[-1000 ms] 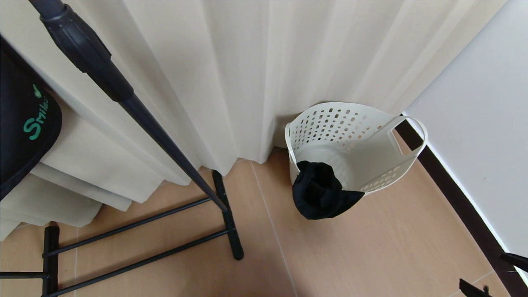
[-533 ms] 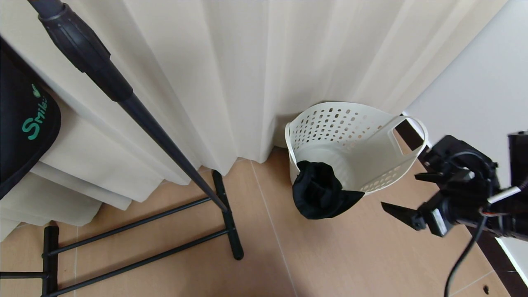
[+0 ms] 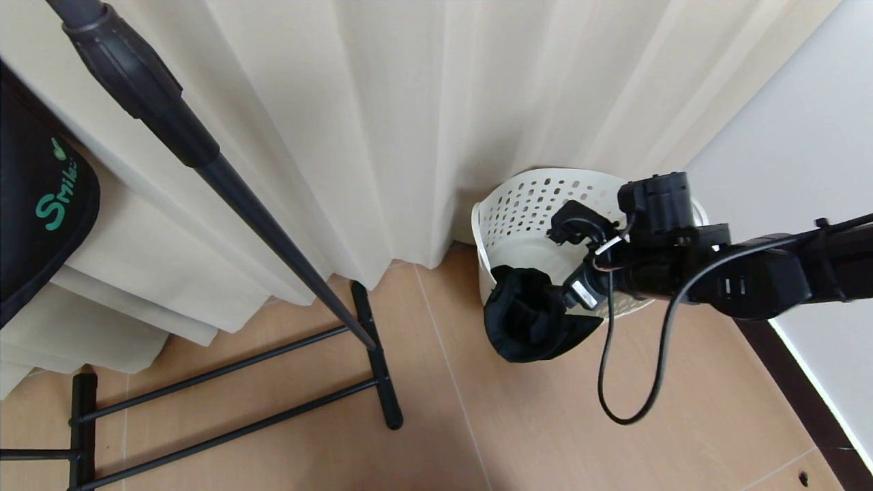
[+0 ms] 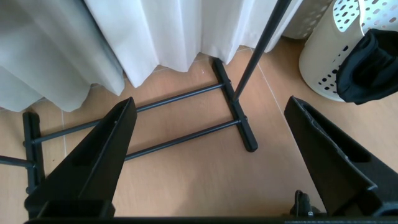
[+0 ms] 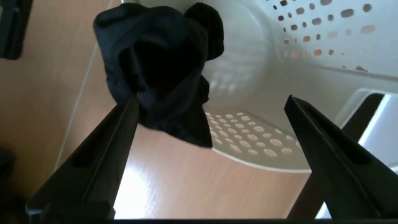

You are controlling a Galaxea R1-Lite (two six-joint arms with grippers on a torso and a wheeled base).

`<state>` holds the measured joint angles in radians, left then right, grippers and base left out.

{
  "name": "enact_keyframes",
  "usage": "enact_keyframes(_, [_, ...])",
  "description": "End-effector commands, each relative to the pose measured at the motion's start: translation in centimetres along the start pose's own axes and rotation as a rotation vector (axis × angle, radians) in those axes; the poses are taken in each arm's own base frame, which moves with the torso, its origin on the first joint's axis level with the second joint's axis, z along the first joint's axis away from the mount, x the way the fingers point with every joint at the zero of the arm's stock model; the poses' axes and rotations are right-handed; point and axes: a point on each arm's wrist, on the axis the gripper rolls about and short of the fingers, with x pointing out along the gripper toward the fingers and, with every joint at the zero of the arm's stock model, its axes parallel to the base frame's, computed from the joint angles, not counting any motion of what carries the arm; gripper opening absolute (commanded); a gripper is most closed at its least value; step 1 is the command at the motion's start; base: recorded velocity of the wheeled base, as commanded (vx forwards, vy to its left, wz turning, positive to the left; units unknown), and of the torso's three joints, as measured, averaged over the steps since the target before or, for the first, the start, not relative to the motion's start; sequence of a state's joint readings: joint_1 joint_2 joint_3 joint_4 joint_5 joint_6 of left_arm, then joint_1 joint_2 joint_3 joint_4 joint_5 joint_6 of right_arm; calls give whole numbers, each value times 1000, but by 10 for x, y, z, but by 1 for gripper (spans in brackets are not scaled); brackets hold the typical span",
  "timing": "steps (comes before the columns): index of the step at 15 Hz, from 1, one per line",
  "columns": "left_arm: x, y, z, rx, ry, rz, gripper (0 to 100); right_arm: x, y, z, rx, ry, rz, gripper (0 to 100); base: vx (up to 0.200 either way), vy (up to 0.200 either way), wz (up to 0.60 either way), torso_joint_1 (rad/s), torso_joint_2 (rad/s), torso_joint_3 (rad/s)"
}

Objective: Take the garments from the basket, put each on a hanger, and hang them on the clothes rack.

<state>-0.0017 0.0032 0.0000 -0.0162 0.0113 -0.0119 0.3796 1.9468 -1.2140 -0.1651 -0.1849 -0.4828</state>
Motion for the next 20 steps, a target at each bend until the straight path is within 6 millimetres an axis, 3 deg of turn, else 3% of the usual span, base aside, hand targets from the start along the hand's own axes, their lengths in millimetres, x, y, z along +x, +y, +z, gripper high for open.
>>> enact_keyframes(1, [0, 0, 0, 0, 2, 0, 100, 55, 17, -12, -11, 52, 7, 100, 0, 0, 0, 0, 0, 0])
enact_keyframes(4, [0, 0, 0, 0, 1, 0, 100, 79, 26, -18, -16, 63, -23, 100, 0, 0, 0, 0, 0, 0])
enact_keyframes(10, [0, 0, 0, 0, 1, 0, 100, 105, 22, -18, 19, 7, -98, 100, 0, 0, 0, 0, 0, 0])
enact_keyframes(19, [0, 0, 0, 0, 1, 0, 100, 121, 19, -11, 97, -64, -125, 100, 0, 0, 0, 0, 0, 0])
enact_keyframes(20, [0, 0, 0, 0, 1, 0, 100, 122, 19, -9, 103, -84, -132, 0, 0, 0, 0, 0, 0, 0])
